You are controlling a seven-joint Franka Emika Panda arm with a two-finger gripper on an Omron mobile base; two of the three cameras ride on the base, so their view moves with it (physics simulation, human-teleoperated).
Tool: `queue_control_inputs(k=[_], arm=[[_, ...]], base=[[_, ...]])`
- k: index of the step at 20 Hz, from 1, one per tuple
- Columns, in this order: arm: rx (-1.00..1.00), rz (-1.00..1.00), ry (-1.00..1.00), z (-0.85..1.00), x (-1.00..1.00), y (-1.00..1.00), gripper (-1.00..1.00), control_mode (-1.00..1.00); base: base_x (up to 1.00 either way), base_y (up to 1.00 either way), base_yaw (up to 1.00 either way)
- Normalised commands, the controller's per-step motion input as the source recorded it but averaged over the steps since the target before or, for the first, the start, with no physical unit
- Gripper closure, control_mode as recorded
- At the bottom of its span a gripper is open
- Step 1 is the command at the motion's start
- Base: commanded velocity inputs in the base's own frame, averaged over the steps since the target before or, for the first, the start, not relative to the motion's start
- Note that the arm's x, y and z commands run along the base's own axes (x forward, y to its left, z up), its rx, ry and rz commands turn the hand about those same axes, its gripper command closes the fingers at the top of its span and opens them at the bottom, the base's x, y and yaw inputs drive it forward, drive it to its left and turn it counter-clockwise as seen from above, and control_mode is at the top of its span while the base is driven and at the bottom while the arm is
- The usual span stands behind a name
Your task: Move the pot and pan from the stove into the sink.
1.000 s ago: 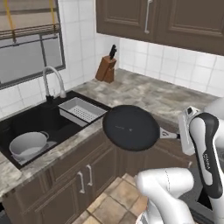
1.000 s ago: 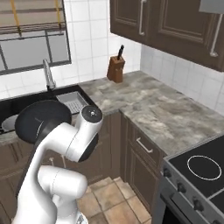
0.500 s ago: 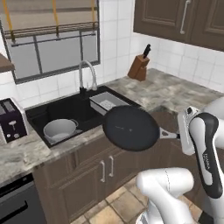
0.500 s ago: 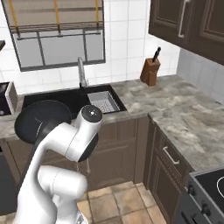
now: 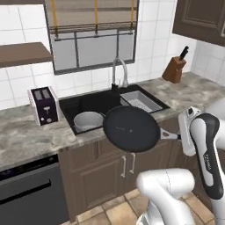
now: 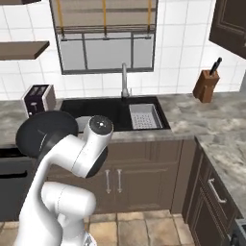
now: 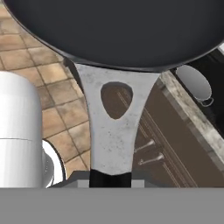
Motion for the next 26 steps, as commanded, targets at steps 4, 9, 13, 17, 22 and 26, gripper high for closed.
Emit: queue_control_inputs(k=[4,9,13,17,22,26], arm=[[0.0,0.0,0.0,0.0,0.0,0.0,1.0,1.0],[0.0,0.0,0.0,0.0,0.0,0.0,1.0,1.0],[0.0,0.0,0.0,0.0,0.0,0.0,1.0,1.0],[0.0,0.0,0.0,0.0,0.0,0.0,1.0,1.0],[0.0,0.0,0.0,0.0,0.0,0.0,1.0,1.0],[0.0,0.0,0.0,0.0,0.0,0.0,1.0,1.0]], base=[[-0.07,0.26,0.37],[-0.03,0.06,0.1],[0.0,-0.01,0.0],[0.01,-0.51,0.03],[0.01,-0.71,0.02],[0.0,-0.2,0.01]])
